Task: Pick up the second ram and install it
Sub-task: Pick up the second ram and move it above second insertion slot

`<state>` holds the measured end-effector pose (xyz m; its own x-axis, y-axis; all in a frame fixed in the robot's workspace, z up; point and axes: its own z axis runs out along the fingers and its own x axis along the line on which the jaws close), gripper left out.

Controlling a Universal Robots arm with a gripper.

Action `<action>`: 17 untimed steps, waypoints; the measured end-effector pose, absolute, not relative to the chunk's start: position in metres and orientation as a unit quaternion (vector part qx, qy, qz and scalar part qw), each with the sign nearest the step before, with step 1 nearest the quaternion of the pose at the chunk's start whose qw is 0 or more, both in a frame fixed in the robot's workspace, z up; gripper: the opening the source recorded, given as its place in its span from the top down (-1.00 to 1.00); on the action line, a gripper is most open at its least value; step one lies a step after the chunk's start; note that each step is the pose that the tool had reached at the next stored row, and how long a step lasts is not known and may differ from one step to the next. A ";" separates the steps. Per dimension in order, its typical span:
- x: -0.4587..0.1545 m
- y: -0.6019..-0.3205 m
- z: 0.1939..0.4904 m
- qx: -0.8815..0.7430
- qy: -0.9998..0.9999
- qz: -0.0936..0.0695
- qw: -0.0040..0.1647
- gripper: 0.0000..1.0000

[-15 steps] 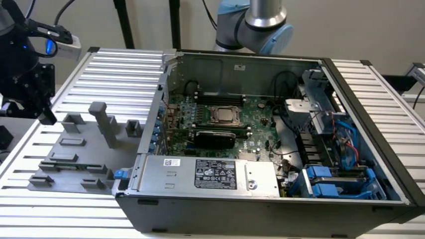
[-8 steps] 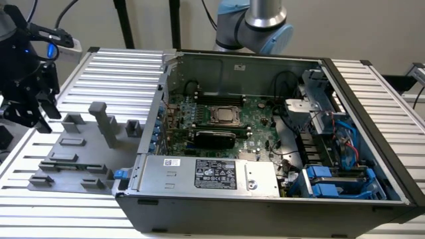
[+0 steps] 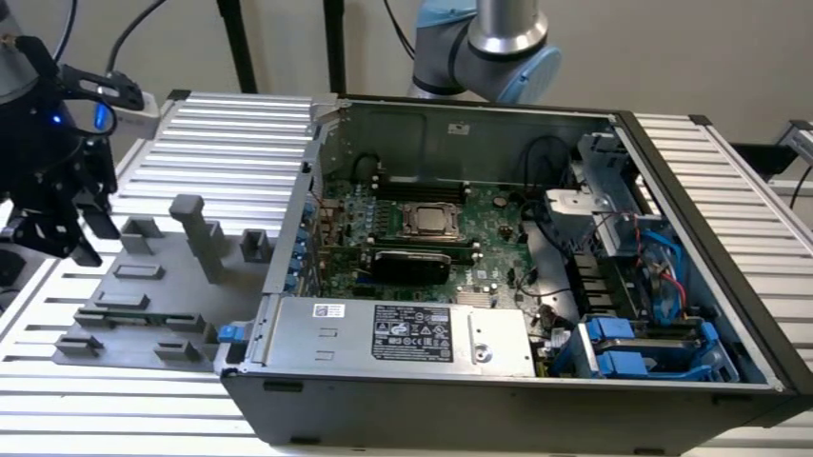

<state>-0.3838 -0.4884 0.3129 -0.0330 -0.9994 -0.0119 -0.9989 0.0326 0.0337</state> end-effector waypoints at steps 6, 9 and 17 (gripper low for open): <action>-0.384 -0.489 0.302 0.696 -0.718 -0.016 0.007 0.16; -0.384 -0.489 0.296 0.697 -0.717 -0.016 0.008 0.16; -0.381 -0.489 0.282 0.699 -0.715 -0.016 0.007 0.16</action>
